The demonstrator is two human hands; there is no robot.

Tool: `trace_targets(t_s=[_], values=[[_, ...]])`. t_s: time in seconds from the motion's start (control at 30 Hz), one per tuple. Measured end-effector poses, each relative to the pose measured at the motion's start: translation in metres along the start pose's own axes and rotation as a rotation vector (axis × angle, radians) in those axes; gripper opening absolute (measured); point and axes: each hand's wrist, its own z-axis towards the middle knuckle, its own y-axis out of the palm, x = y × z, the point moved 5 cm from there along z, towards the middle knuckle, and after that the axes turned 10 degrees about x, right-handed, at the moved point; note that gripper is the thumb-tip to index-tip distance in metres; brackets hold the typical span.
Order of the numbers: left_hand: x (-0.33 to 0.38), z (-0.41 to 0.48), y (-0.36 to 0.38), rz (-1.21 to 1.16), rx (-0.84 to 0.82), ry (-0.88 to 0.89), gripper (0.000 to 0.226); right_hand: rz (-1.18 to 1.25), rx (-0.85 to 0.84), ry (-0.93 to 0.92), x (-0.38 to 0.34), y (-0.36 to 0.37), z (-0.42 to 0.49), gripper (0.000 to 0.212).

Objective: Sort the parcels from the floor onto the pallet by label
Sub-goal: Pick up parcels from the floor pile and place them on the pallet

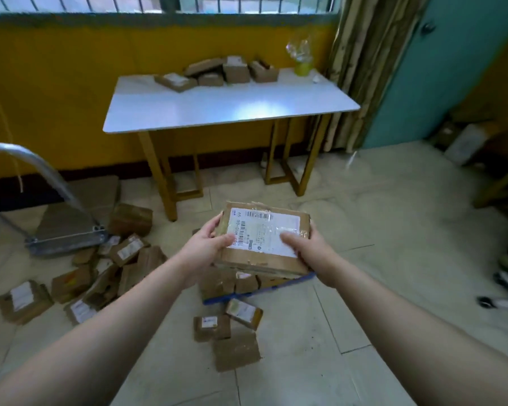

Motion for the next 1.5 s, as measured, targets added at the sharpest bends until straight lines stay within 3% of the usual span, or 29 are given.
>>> trace_targets(t_s=[0.2, 0.33, 0.4, 0.47, 0.53, 0.73, 0.83, 1.13, 1.27, 1.5], values=[[0.025, 0.015, 0.142, 0.014, 0.055, 0.007, 0.057, 0.267, 0.092, 0.037, -0.004, -0.135, 0.029, 0.033], [0.026, 0.016, 0.210, -0.142, 0.019, -0.087, 0.069, 0.385, 0.139, 0.068, -0.006, -0.170, 0.047, 0.038], [0.034, 0.021, 0.230, -0.177, 0.024, -0.073, 0.061, 0.433, 0.116, 0.102, -0.006, -0.175, 0.058, 0.041], [0.044, 0.036, 0.238, -0.200, 0.034, -0.050, 0.052, 0.320, 0.102, 0.072, -0.007, -0.181, 0.071, 0.041], [0.054, 0.057, 0.239, -0.169, 0.014, -0.032, 0.048, 0.038, 0.127, -0.034, -0.012, -0.190, 0.088, 0.044], [0.048, 0.138, 0.259, -0.035, -0.004, -0.115, 0.029, -0.390, -0.017, -0.309, -0.027, -0.183, 0.138, 0.099], [0.037, 0.182, 0.270, -0.004, -0.010, -0.198, 0.027, -0.648, -0.150, -0.327, -0.015, -0.177, 0.174, 0.110], [-0.034, 0.260, 0.310, 0.183, -0.030, -0.238, 0.045, -0.769, -0.185, -0.322, 0.072, -0.175, 0.288, 0.084], [-0.098, 0.290, 0.333, 0.333, -0.002, -0.243, 0.064, -0.822, -0.245, -0.273, 0.143, -0.179, 0.344, 0.079], [-0.233, 0.369, 0.354, 0.483, 0.097, -0.313, 0.065, -0.891, -0.427, -0.250, 0.292, -0.157, 0.431, 0.080]])
